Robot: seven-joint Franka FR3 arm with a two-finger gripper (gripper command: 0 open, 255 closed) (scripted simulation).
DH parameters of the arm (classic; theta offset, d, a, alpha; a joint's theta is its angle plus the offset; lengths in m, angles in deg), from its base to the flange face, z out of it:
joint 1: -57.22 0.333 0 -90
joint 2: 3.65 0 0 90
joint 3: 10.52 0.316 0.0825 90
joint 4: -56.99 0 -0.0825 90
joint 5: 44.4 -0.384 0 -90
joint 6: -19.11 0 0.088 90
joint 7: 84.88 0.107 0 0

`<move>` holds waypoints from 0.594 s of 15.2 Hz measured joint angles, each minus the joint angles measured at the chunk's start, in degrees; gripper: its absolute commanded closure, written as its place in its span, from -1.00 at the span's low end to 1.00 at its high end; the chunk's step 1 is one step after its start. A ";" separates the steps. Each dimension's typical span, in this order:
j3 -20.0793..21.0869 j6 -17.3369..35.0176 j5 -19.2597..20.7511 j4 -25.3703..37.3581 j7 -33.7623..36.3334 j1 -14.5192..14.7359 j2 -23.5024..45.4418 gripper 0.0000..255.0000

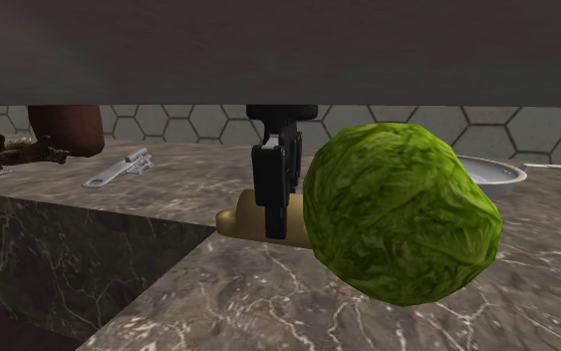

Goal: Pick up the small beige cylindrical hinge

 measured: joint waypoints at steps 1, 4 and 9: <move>-0.01 0.04 0.00 0.00 0.01 0.00 -0.01 1.00; -0.01 0.07 0.01 -0.02 0.02 -0.01 -0.03 1.00; -0.02 -0.32 0.01 0.29 -0.02 -0.02 -0.05 1.00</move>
